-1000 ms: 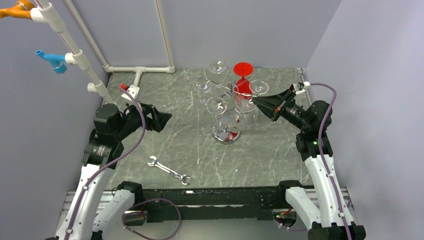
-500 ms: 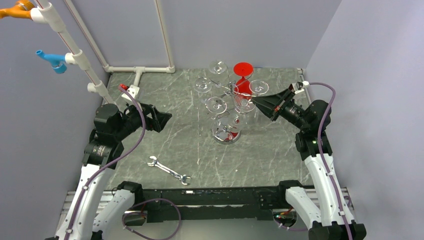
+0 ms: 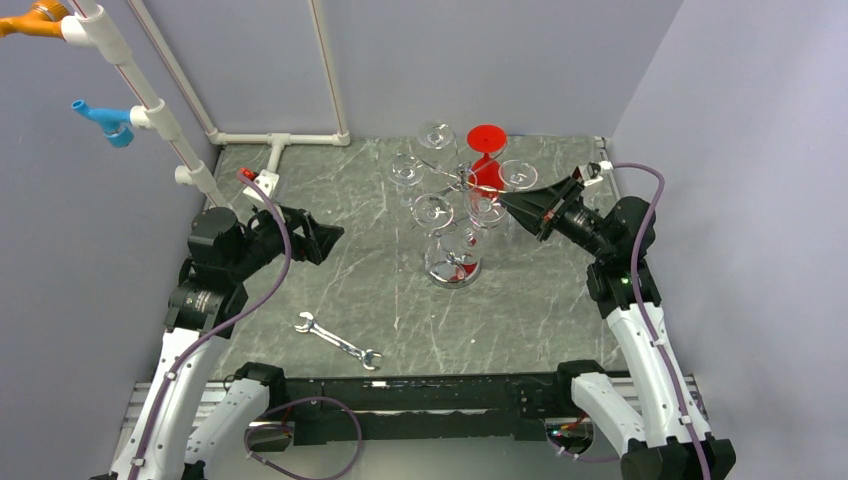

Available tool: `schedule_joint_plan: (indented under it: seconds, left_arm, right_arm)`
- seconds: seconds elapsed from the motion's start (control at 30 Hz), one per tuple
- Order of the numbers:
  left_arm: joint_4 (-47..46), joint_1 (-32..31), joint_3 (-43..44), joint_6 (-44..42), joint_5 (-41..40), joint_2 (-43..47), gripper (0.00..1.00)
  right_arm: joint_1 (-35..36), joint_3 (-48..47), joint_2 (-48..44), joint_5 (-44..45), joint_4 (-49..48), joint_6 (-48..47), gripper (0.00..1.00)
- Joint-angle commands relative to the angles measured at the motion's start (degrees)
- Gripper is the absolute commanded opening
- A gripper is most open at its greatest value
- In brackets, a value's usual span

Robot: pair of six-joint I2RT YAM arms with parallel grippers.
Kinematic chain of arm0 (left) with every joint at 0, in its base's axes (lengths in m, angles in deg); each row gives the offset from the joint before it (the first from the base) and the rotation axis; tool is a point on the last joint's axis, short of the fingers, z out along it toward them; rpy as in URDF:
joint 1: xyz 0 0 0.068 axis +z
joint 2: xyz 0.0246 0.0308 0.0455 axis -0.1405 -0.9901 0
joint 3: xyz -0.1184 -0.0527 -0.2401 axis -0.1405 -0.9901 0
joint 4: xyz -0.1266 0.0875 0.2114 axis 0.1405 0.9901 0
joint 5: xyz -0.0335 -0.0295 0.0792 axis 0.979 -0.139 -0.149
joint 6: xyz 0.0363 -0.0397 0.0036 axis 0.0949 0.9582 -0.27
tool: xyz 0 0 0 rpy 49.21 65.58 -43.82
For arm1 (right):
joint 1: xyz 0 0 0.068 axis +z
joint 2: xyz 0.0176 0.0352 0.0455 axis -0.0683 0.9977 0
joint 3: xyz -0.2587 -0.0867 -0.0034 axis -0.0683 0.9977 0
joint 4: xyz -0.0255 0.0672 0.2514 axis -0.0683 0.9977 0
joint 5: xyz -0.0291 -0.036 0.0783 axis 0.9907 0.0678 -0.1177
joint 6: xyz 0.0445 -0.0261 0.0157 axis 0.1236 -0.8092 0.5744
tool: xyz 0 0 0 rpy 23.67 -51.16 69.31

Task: Take the wine glass off the wine glass rack
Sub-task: Pick up the wine glass from the wine rack.

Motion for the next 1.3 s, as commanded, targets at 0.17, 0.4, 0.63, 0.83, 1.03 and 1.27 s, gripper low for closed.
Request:
schedule_joint_plan:
  seconds: [0.17,0.4,0.63,0.83,1.03,1.27]
  left_arm:
    - [-0.63,-0.22,0.41,-0.81,-0.72,0.15,0.88]
    - [-0.6,-0.22,0.48,-0.9,-0.73,0.15,0.88]
    - [-0.57,-0.22,0.48,-0.89,-0.62,0.11,0.88]
    - [-0.57,-0.21,0.49,-0.98,-0.62,-0.02,0.88]
    - [-0.64,-0.22,0.49,-0.86,-0.53,0.01,0.88]
    - [-0.61,-0.24,0.53,-0.9,-0.46,-0.11,0.88]
  right_arm:
    - [0.48,-1.86,0.44,2.11,-2.67,-0.79,0.0]
    - [0.49,-1.89,0.96,3.06,-2.31,-1.49,0.0]
    - [0.5,-1.82,1.35,3.64,-2.0,-2.07,0.0]
    - [0.52,-2.13,1.9,3.95,-1.36,-2.52,0.0]
    - [0.53,-1.89,1.78,3.99,-1.17,-2.31,0.0]
    - [0.43,-2.27,1.67,4.58,0.43,-3.7,0.0]
